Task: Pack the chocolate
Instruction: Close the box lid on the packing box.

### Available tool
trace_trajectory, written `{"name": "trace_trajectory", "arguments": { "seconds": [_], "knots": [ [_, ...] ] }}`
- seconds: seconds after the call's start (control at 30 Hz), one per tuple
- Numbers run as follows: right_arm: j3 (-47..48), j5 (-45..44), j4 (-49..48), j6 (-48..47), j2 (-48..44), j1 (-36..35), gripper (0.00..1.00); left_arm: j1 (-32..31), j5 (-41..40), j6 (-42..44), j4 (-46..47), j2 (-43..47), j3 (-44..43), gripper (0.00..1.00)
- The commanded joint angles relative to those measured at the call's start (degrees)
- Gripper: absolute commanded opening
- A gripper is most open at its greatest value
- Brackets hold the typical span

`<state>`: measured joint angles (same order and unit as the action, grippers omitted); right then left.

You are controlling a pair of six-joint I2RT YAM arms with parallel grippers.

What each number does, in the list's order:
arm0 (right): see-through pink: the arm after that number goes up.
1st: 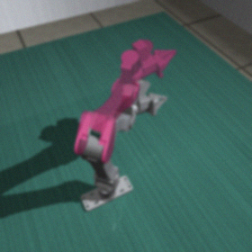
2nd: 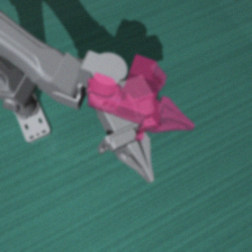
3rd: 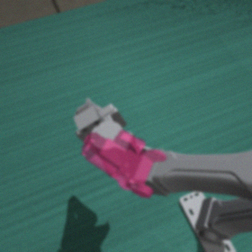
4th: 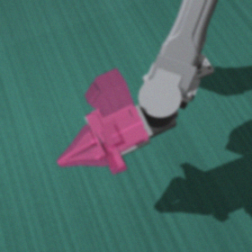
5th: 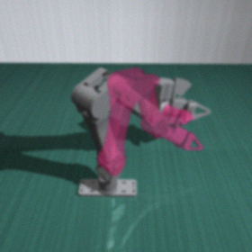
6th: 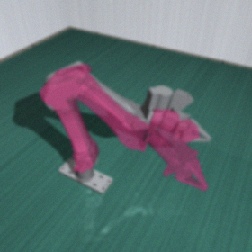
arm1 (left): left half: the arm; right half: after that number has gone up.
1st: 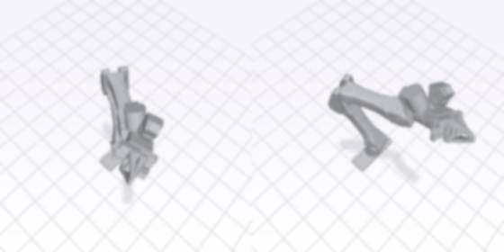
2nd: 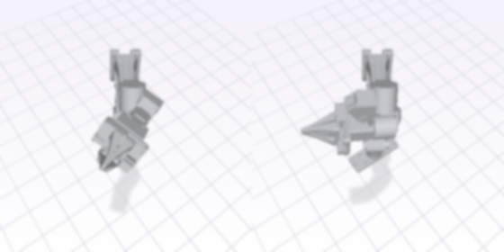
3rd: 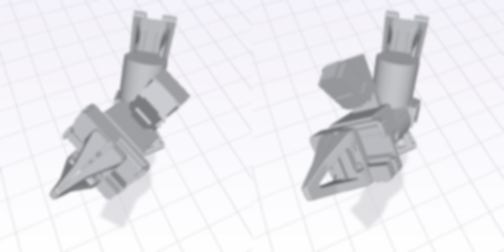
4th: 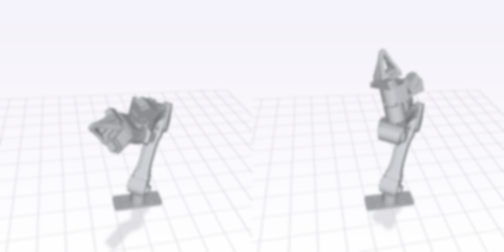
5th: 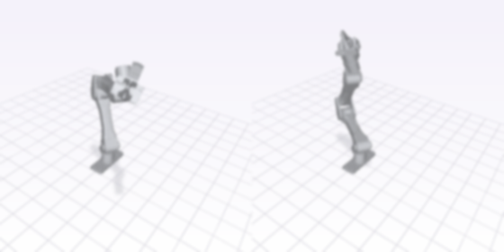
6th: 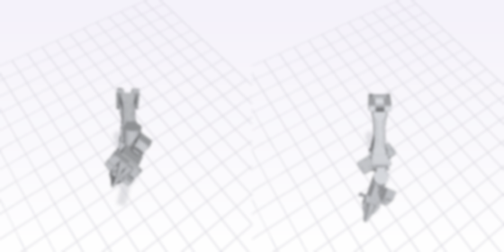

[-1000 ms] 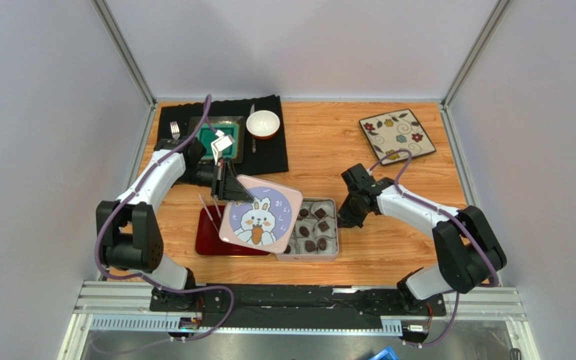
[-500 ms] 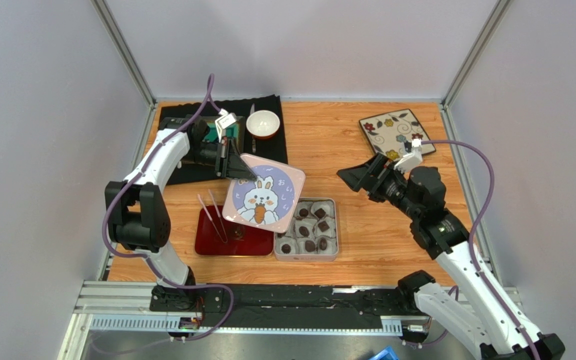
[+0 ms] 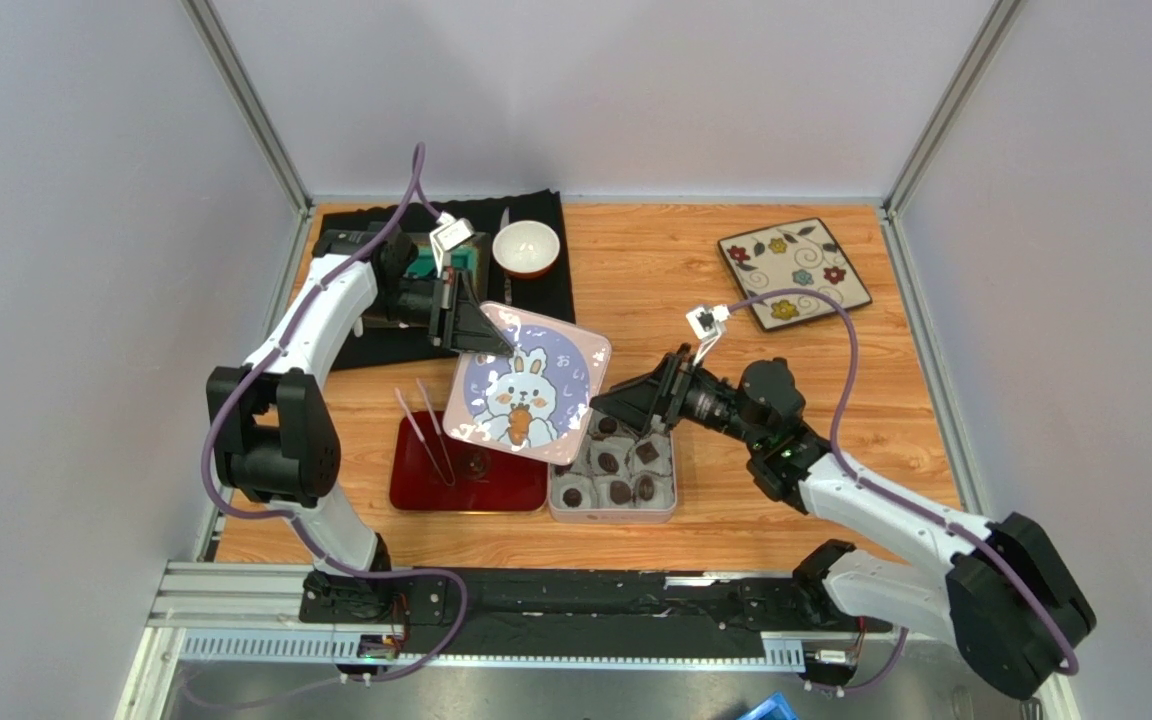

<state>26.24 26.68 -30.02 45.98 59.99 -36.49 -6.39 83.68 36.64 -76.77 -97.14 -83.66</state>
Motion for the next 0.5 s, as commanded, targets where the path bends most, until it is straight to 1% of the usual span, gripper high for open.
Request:
{"name": "trace_trajectory", "arguments": {
  "seconds": [0.0,0.03,0.1,0.17,0.2,0.23,0.3,0.33,0.4,0.43,0.47],
  "knots": [
    [2.4,1.9,-16.7,1.6,6.0,-2.4,0.84,-0.5,17.6,-2.0,-8.3,3.3,-2.7,0.0],
    [2.8,2.0,-19.5,2.5,7.4,-2.7,0.81,-0.5,17.7,-2.2,-8.3,3.5,-2.6,0.0],
    [3.7,2.9,-21.7,4.5,12.3,-3.4,0.77,-0.5,17.6,-2.5,-8.3,3.8,-2.6,0.0],
    [3.6,3.7,-28.3,6.7,17.2,-4.3,0.71,-0.5,17.6,-2.7,-8.3,4.3,-2.7,0.0],
    [3.4,3.9,-31.0,9.7,18.6,-4.2,0.68,-0.5,17.6,-2.8,-8.3,4.5,-2.8,0.0],
    [3.2,3.9,-36.3,11.1,20.2,-4.3,0.62,-0.5,17.6,-2.8,-8.2,4.8,-2.8,0.0],
    [2.9,3.7,-41.6,14.0,23.1,-4.5,0.52,-0.5,17.6,-2.8,-8.2,5.0,-2.7,0.0],
    [2.9,3.9,-42.8,14.9,23.9,-4.6,0.42,-0.5,17.6,-3.0,-8.2,5.1,-2.7,0.0],
    [2.6,3.8,-47.4,17.9,25.8,-4.6,0.31,-0.5,17.6,-3.2,-8.3,5.3,-2.7,0.0],
    [2.2,3.1,-49.5,19.1,26.3,-4.6,0.23,-0.5,17.6,-3.2,-8.2,5.2,-2.5,0.0],
    [1.1,2.5,-51.6,20.5,26.7,-4.6,0.2,-0.5,17.6,-3.0,-8.3,5.4,-2.0,0.0]
  ]
}}
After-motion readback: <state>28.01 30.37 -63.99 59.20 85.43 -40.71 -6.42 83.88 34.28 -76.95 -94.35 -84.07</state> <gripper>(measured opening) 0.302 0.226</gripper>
